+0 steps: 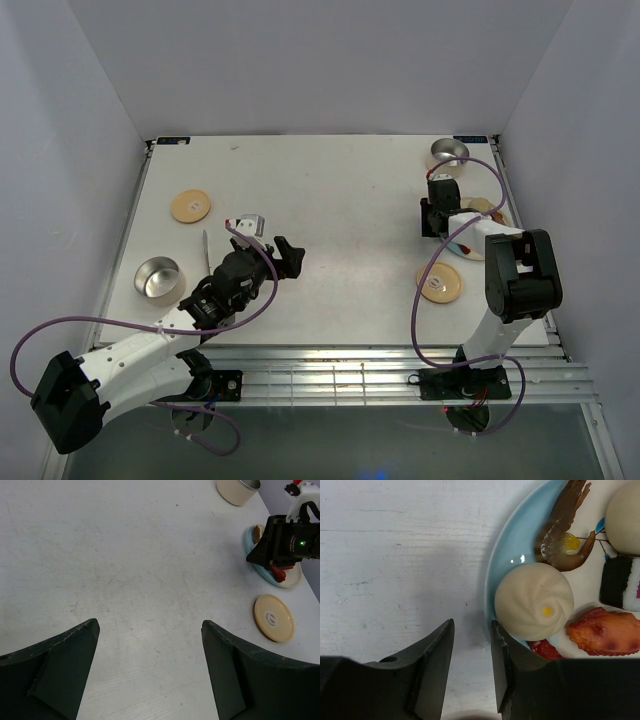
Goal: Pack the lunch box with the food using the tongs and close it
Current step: Move the plate to the center of the board, then pick up the clamp at the center of the board.
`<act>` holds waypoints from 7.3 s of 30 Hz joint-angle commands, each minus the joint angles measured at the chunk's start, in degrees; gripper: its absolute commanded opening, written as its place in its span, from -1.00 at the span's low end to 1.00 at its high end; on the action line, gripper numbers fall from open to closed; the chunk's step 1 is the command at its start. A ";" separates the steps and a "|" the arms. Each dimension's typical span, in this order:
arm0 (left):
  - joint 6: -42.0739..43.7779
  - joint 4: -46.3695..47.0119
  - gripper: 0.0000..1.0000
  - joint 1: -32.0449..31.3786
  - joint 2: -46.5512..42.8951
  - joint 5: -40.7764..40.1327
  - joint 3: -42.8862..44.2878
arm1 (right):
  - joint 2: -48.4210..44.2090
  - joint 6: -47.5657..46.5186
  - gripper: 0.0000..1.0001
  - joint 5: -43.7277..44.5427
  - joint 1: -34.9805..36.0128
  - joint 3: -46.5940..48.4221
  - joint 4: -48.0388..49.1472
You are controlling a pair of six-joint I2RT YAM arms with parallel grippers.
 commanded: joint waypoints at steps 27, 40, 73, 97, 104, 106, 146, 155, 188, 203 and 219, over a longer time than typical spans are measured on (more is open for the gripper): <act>-0.07 0.49 0.87 -0.28 -1.73 -0.67 -0.48 | 4.20 -1.26 -0.21 -5.69 0.08 5.36 -2.60; -0.25 0.49 0.87 -0.36 -1.74 -0.93 -0.57 | 7.37 -3.54 -0.24 -12.82 4.47 10.19 -3.84; -1.48 0.23 0.86 -0.36 -4.99 -7.52 -2.59 | 19.16 2.79 -0.21 -16.86 28.74 39.29 -8.40; -1.39 0.23 0.86 -0.36 -3.23 -7.70 -2.50 | 11.06 -0.38 -0.15 -11.67 24.43 21.01 -7.88; -1.39 0.14 0.86 -0.45 -3.32 -7.44 -2.41 | 14.31 0.15 -0.15 -11.93 23.99 21.62 -7.18; -1.48 0.14 0.86 -0.45 -3.49 -7.44 -2.50 | 14.92 0.33 -0.15 -12.20 23.90 21.89 -7.09; -3.78 -29.91 0.96 10.08 18.30 -3.23 19.38 | -18.01 4.45 0.31 -31.36 27.94 8.72 -3.14; -0.87 -45.18 0.96 21.77 21.46 2.76 27.46 | -39.02 10.52 0.86 -36.64 32.95 -13.94 10.04; 4.94 -48.37 0.96 34.97 31.22 8.74 22.19 | -47.83 9.29 0.95 -35.14 32.96 -16.52 8.64; 6.61 -47.23 0.93 34.97 35.97 9.70 22.37 | -47.74 9.20 0.95 -34.44 32.96 -16.61 8.65; -3.76 -38.36 0.83 29.35 32.36 15.68 16.84 | -47.91 9.12 0.94 -34.09 32.96 -16.79 9.17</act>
